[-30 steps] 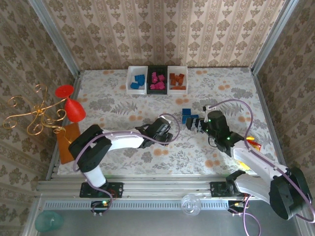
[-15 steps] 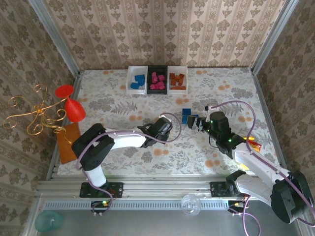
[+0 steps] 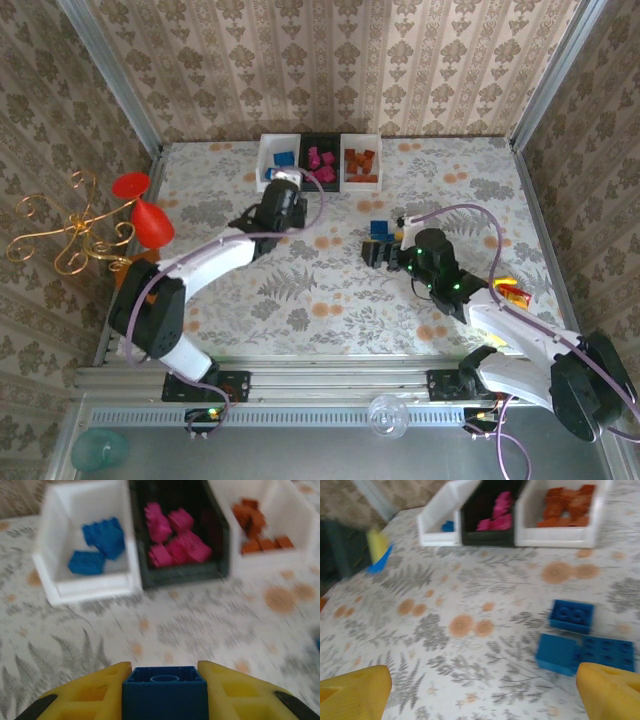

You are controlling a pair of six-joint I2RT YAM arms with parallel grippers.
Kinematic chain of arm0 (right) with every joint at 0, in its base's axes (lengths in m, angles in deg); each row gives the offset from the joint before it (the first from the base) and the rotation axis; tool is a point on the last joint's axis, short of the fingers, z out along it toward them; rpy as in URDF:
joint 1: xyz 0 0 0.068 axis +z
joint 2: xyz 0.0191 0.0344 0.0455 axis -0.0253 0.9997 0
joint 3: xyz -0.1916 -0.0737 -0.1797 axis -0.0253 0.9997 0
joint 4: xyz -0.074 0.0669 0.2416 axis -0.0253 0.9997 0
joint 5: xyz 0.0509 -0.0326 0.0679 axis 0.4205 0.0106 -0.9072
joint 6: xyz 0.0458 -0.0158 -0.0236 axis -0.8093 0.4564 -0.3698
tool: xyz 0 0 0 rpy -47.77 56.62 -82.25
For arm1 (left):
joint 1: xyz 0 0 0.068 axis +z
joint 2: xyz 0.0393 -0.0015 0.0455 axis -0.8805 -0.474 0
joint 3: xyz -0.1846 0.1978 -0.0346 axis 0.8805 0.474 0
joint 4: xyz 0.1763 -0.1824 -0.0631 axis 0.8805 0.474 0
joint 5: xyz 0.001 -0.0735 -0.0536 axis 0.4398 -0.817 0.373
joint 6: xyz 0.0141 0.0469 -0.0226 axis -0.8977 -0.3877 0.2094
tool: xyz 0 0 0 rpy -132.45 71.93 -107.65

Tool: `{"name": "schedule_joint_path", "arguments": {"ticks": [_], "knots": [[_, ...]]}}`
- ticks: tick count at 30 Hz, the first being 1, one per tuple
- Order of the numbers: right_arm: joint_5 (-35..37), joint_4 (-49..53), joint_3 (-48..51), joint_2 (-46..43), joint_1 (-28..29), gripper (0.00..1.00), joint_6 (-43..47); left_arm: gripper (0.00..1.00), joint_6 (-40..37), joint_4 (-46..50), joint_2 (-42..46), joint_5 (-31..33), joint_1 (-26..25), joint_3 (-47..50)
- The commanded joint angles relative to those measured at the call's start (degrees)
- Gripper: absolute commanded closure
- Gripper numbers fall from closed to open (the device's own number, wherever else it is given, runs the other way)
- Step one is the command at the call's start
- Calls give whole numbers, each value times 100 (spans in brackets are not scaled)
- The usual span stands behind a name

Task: Sort the legos into containers by color
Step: Place the lego in the container.

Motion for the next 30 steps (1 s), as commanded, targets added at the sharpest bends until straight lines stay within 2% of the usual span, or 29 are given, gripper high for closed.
{"name": "schedule_joint_path", "arguments": {"ticks": [1,7,16,21,25,28,30], "knots": [[-279,-443,28,138,323,4,394,69,-192,-173,-575,-193,621,-657],[-164,-430,5,165,490,4,495,68,-193,25,-1778,-329,1194,-1847],[50,-345,37,38,490,4,531,67,-593,809,-3366,-346,1526,-3862],[90,-359,36,95,490,4,539,56,-863,1476,-3916,-197,1538,-4967],[306,-313,38,165,490,4,534,39,-869,1563,-3639,-254,1514,-5061],[807,-73,-29,234,490,3,478,32,-740,1249,-2984,-529,1456,-4444],[1145,99,-72,277,475,3,437,29,-525,822,-2345,-860,1365,-3667]]}}
